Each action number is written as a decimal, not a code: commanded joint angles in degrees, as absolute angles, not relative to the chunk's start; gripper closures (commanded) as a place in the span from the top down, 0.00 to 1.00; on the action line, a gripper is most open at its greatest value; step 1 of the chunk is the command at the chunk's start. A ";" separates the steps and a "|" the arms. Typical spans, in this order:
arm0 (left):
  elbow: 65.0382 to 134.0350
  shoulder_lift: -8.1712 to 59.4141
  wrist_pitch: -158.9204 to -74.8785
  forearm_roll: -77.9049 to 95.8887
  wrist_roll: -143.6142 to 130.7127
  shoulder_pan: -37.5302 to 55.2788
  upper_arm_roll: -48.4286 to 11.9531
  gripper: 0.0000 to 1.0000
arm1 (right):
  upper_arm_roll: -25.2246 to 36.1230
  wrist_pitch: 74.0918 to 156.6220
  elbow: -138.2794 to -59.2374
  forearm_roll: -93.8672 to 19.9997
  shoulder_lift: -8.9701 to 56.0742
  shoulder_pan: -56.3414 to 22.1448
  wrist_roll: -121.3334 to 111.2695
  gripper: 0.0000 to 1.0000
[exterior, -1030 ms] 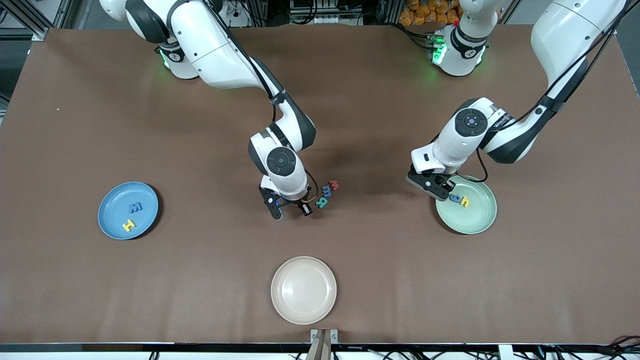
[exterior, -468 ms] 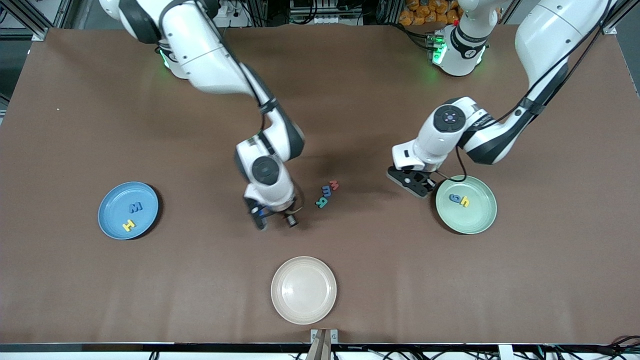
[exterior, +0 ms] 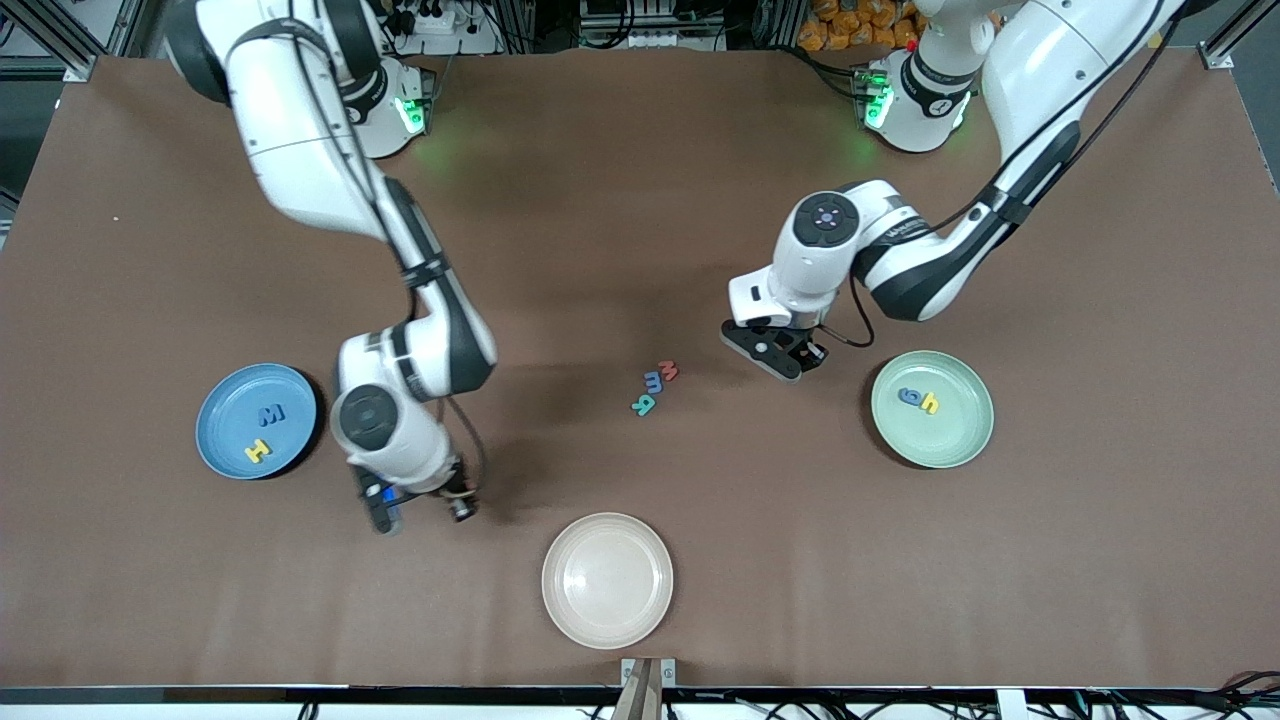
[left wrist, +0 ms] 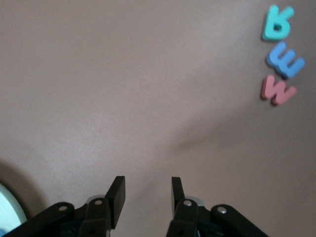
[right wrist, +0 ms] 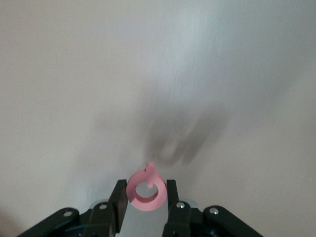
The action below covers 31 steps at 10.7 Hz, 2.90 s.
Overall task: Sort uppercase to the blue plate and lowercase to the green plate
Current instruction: 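Carry the a to the blue plate while the left gripper reaches letters, then lower the left gripper toward the pink w beside the blue E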
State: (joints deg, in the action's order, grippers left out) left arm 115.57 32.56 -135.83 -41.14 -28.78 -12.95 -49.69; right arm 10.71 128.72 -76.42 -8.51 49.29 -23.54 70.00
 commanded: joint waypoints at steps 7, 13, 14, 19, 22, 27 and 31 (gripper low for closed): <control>107.94 36.99 -134.91 -29.18 -58.34 -10.99 -47.11 0.46 | 19.50 122.16 -95.24 -7.56 32.81 -15.30 31.43 0.00; 102.93 39.81 -134.91 -29.09 -67.75 -1.17 -41.86 0.45 | 22.15 129.55 -108.19 -7.04 24.87 -14.06 21.80 0.00; 102.05 40.08 -134.91 -29.09 -68.98 1.73 -40.10 0.45 | 23.19 129.64 -108.28 -5.12 24.79 -13.98 21.27 0.00; 99.49 42.71 -134.91 -29.18 -72.07 7.91 -37.35 0.45 | 26.10 131.31 -110.13 -3.87 23.82 -11.77 10.28 0.00; 97.93 43.94 -134.91 -29.09 -72.68 11.32 -34.38 0.44 | 25.93 131.13 -110.13 -4.65 23.55 -12.39 11.33 0.00; 96.68 45.08 -134.91 -29.00 -73.83 14.59 -32.34 0.43 | 25.84 131.22 -110.04 -4.83 23.55 -14.06 14.33 0.00; 93.09 46.93 -134.83 -28.30 -73.74 16.43 -30.42 0.42 | 25.93 131.22 -110.04 -4.83 23.64 -14.06 14.33 0.00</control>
State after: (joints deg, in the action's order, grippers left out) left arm 96.26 45.55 -135.77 -29.72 -73.16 14.72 -32.14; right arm 26.10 130.59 -107.89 -4.93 25.84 -14.07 13.44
